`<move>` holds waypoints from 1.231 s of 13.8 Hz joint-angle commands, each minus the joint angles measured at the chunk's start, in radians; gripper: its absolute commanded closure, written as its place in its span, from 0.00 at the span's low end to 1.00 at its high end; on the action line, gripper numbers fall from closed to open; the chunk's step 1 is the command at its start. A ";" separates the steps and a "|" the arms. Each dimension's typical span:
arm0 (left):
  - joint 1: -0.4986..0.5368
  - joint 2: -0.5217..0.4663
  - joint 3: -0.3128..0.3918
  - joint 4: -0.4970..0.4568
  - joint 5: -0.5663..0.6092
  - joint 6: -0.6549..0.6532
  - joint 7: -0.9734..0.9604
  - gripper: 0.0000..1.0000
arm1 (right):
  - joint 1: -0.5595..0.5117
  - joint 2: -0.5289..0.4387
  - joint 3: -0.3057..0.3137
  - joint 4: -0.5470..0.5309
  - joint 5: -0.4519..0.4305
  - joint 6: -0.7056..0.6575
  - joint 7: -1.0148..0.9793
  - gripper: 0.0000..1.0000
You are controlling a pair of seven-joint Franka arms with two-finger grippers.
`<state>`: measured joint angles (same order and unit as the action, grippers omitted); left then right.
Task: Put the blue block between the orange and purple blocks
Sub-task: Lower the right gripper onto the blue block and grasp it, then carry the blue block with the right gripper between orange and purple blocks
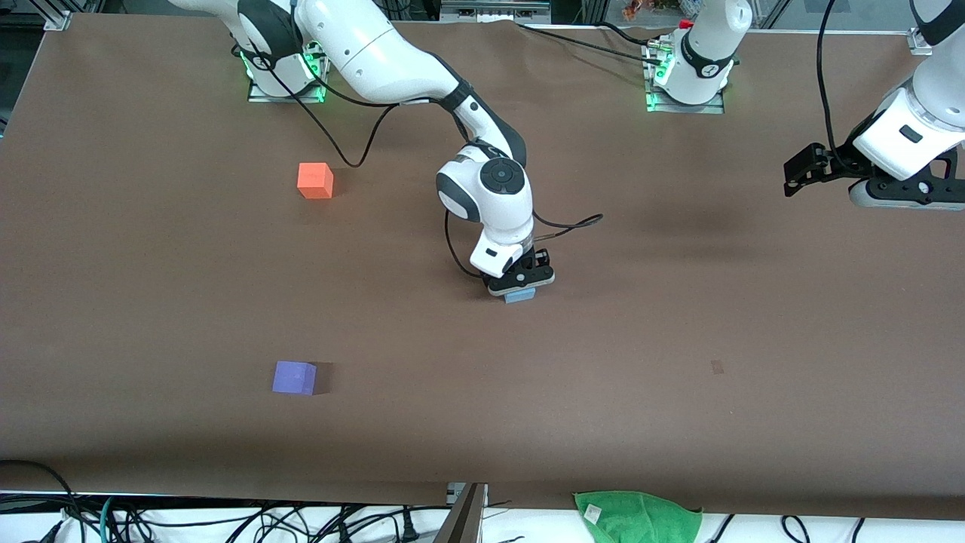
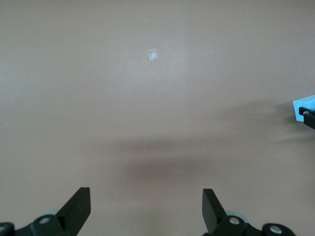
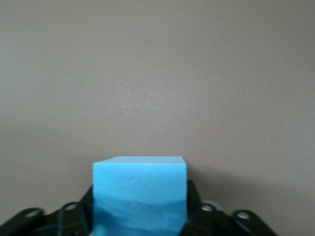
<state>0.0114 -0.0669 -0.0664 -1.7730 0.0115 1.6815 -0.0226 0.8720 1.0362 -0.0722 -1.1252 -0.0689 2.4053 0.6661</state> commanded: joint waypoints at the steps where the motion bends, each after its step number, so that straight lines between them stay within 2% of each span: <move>1: -0.004 0.012 0.000 0.027 -0.001 -0.016 0.023 0.00 | 0.004 0.015 -0.026 0.036 -0.025 -0.005 0.010 0.76; 2: -0.004 0.012 0.000 0.027 -0.001 -0.016 0.023 0.00 | 0.002 0.002 -0.041 0.035 -0.028 -0.009 0.000 0.86; 4: -0.004 0.012 0.002 0.029 -0.001 -0.016 0.024 0.00 | -0.051 -0.045 -0.043 0.024 -0.019 -0.069 -0.035 0.88; 6: -0.004 0.013 0.000 0.029 -0.001 -0.014 0.023 0.00 | -0.125 -0.146 -0.043 -0.051 -0.003 -0.170 -0.144 0.88; 9: -0.005 0.015 -0.001 0.032 -0.001 -0.009 0.021 0.00 | -0.244 -0.377 -0.044 -0.345 0.046 -0.167 -0.337 0.88; 11: -0.005 0.036 -0.004 0.066 -0.001 -0.016 0.016 0.00 | -0.307 -0.555 -0.047 -0.596 0.058 -0.122 -0.423 0.88; 13: -0.007 0.048 -0.004 0.084 -0.001 -0.017 0.015 0.00 | -0.315 -0.701 -0.107 -0.851 0.057 -0.005 -0.451 0.87; 15: -0.007 0.049 -0.012 0.084 -0.001 -0.019 0.012 0.00 | -0.315 -0.774 -0.165 -1.003 0.058 0.049 -0.471 0.87; 17: -0.007 0.049 -0.012 0.084 -0.001 -0.020 0.012 0.00 | -0.315 -0.789 -0.196 -1.140 0.060 0.185 -0.470 0.87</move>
<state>0.0109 -0.0336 -0.0791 -1.7220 0.0115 1.6818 -0.0195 0.5398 0.3207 -0.2434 -2.0686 -0.0229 2.4508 0.2111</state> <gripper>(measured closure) 0.000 0.401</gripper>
